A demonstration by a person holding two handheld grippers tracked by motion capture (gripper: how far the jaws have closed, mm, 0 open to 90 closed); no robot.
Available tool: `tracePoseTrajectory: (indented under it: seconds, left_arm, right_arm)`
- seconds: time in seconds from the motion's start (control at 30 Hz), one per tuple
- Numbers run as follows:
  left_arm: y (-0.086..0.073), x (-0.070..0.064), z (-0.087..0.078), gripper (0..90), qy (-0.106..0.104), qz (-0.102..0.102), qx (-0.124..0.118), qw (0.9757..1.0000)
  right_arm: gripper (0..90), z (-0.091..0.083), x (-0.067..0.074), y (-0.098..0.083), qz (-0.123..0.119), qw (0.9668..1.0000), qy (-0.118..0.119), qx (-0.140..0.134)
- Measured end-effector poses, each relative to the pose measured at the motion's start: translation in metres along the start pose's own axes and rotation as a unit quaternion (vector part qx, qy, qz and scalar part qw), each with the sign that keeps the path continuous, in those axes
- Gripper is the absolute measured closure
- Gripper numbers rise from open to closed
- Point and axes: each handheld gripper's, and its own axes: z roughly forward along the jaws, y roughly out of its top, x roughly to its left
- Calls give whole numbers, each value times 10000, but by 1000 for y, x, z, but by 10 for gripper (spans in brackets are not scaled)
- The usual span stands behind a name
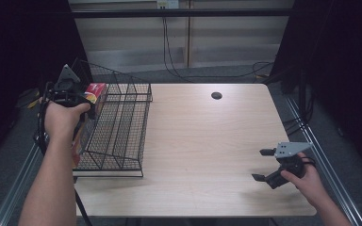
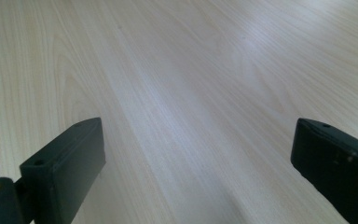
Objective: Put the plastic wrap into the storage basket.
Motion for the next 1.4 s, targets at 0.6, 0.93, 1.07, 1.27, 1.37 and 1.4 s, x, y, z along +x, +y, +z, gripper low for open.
tracePoseTrajectory:
  seconds: [0.6,0.93,1.07,1.27,1.37,1.4]
  left_arm:
    - [3,5,-4,394,-16,-104,-55,9999]
    - [5,2,-17,388,-410,-129,-393,9983]
    - [4,4,-17,345,-394,-101,-432,9982]
    - [5,2,-26,234,-548,-47,-659,9963]
    - [5,-2,-27,214,-599,23,-735,9955]
    - [5,-5,-29,214,-627,88,-738,9953]
  right_arm:
    - [26,-1,0,0,3,10000,8,-6]
    - [26,-1,0,1,-5,10000,15,-18]
    - [26,-2,0,0,4,10000,-28,-7]
    - [26,-1,0,0,8,10000,-11,-1]
    - [26,-2,0,0,19,10000,-22,-19]
    - [26,-2,0,0,19,10000,-22,-19]
